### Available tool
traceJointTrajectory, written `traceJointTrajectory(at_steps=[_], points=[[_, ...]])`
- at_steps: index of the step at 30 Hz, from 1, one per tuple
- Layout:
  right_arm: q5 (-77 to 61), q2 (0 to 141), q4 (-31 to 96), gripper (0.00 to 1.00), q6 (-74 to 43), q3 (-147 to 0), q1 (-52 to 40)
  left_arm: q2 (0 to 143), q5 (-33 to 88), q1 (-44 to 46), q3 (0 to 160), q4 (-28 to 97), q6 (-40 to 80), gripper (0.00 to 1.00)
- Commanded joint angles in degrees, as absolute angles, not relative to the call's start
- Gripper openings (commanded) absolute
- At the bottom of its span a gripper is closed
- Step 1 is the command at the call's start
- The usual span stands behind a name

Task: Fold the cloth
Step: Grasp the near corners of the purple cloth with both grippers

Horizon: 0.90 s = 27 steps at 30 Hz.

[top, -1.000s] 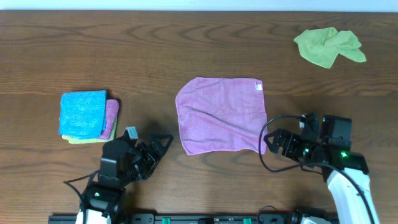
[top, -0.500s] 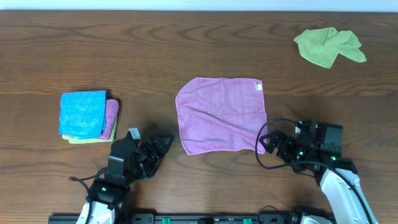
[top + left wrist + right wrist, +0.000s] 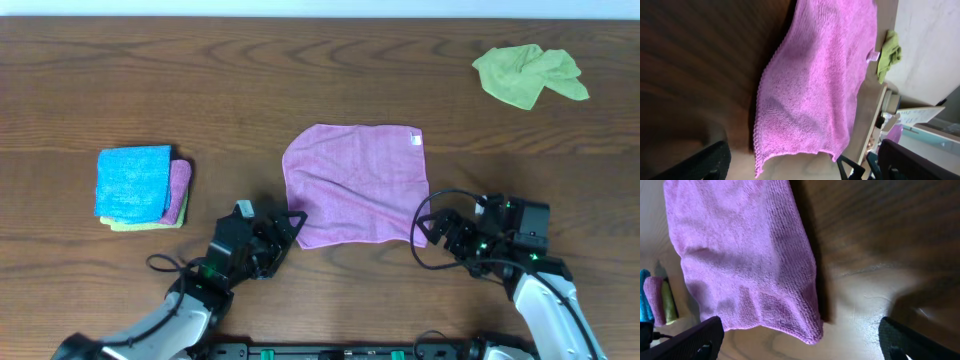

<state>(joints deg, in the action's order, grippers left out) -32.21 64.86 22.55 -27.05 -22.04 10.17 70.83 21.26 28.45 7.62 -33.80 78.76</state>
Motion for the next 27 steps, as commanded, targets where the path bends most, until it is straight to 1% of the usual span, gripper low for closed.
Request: traceJointTrajectory(at_steps=[1, 14, 27], points=[[-33.04, 64.90, 22.06, 0.98, -28.73, -20.49, 10.63, 72.75, 19.90, 29.34, 7.62, -35.35, 80.01, 0.95], [-33.78, 67.55, 14.06, 0.96, -33.87, -16.49, 10.41, 74.43, 17.21, 30.52, 7.62, -35.46, 81.32, 0.95], [-33.93, 71.24, 12.36, 0.94, -34.26, -16.27, 10.41, 78.11, 13.10, 34.98, 7.79, -39.35, 84.90, 0.95]])
